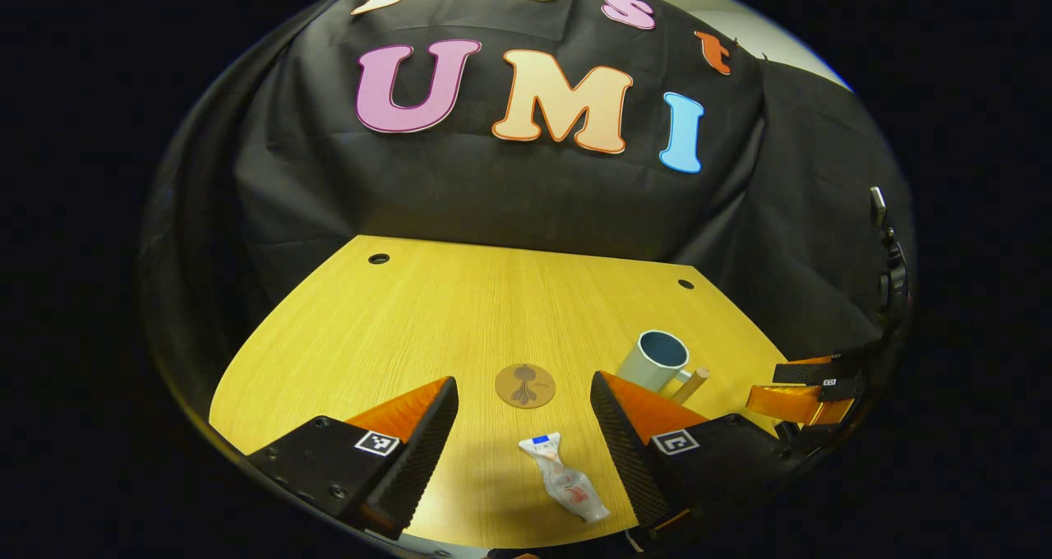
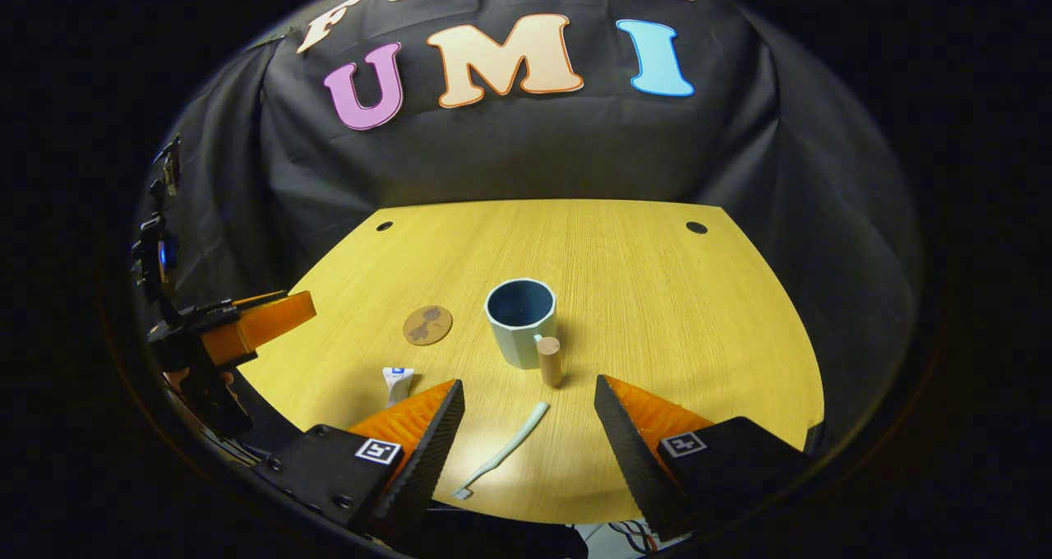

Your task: Put the toothbrush and toothpaste on the desktop into the cup, then pick up the cup and place it on the coaster on the desktop.

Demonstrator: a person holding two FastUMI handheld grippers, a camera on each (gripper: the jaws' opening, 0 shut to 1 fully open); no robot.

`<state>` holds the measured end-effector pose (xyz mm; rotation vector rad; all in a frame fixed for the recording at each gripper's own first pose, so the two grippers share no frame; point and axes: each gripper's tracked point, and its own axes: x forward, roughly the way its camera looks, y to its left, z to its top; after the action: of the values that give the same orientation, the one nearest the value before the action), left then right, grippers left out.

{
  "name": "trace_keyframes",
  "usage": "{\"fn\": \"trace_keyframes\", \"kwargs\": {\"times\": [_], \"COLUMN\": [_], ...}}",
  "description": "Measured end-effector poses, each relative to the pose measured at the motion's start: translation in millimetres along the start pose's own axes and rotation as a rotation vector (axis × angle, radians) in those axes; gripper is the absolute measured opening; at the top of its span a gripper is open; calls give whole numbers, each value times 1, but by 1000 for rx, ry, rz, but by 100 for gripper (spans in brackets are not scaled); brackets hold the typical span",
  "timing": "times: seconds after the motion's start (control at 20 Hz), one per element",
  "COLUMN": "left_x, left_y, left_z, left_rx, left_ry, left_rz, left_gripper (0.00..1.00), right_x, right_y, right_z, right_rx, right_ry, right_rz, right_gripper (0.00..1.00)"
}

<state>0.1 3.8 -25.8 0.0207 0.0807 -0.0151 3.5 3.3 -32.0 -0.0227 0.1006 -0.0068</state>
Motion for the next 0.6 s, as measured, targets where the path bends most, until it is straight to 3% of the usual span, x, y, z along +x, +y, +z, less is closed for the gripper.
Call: {"fn": "trace_keyframes", "kwargs": {"times": [0.05, 0.25, 0.4, 0.45, 0.6], "left_x": [-1, -8, -9, -9, -8], "left_y": [2, 9, 15, 15, 14], "left_z": [-3, -14, -23, -24, -27], "left_rx": [0, 6, 17, 20, 21], "left_ry": [8, 29, 61, 67, 86], "left_rz": [3, 14, 17, 12, 1], "left_gripper": [95, 95, 95, 95, 95], "right_x": [2, 8, 18, 22, 37], "right_y": [1, 6, 12, 12, 15], "right_z": [-3, -13, -19, -24, -35], "right_rx": [5, 5, -7, -5, 8], "right_ry": [9, 55, 90, 109, 166], "right_rz": [2, 2, -2, -5, -20], "right_gripper": [98, 99, 94, 99, 94]}}
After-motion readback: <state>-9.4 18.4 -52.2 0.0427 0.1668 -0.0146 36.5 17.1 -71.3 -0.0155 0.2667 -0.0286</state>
